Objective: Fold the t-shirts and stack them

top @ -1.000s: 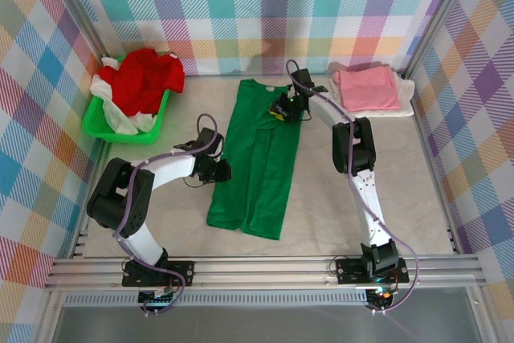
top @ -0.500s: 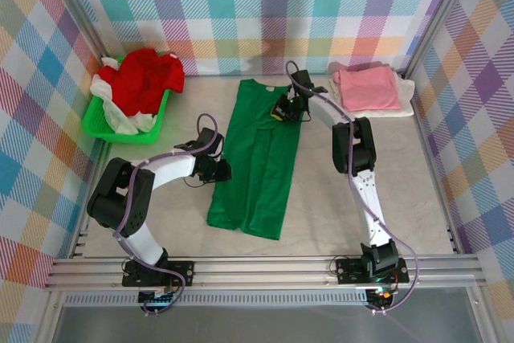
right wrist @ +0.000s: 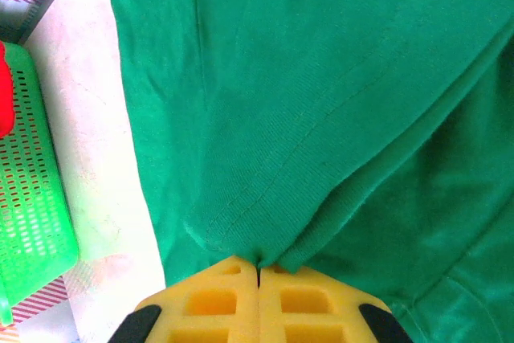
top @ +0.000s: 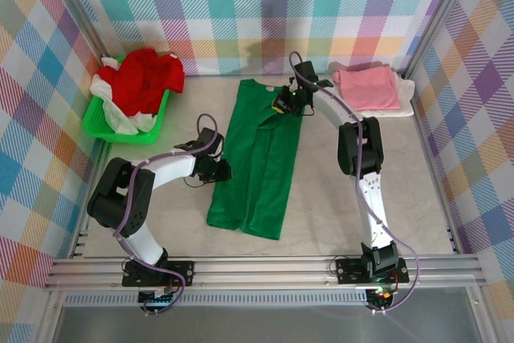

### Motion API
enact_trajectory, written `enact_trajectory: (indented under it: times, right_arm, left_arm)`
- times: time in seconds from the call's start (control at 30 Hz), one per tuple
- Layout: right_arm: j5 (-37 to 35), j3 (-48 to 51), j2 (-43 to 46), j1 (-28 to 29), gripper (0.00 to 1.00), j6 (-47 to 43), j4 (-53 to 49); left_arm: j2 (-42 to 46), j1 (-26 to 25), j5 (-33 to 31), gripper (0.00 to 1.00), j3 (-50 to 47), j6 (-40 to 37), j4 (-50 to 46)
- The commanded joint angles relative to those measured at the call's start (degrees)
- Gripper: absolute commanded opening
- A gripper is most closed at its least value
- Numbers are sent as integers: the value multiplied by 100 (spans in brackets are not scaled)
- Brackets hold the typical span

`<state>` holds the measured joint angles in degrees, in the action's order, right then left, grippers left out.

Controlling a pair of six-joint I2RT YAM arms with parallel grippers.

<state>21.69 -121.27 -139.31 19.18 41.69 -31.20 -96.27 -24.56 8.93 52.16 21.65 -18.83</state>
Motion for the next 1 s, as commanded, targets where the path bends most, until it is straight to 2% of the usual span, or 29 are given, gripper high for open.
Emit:
enact_trajectory:
  times: [0.0, 0.4, 0.57, 0.63, 0.67, 0.8, 0.97]
  right_arm:
    - [94, 215, 448, -20, 0, 98, -153]
    - [84, 911, 943, -29, 0, -56, -225]
    - [267, 1336, 1075, -33, 11, -65, -160]
    - [288, 1571, 1193, -36, 28, -60, -69]
    - [254, 1696, 1277, -37, 33, -56, -13]
    - [85, 1835, 1517, -52, 32, -157, 240]
    - [155, 1262, 1287, -54, 34, -339, 176]
  left_arm:
    - [-137, 47, -181, 25, -16, 58, -3]
    - [-216, 47, -208, 25, 29, 67, 3]
    - [-217, 56, -235, 25, 8, 49, -22]
    - [-207, 60, -242, 25, 2, 35, -12]
    - [-215, 56, -242, 25, 5, 41, 1]
    - [-283, 65, -208, 25, 23, 56, 35]
    - [-288, 65, -179, 25, 76, 58, 37]
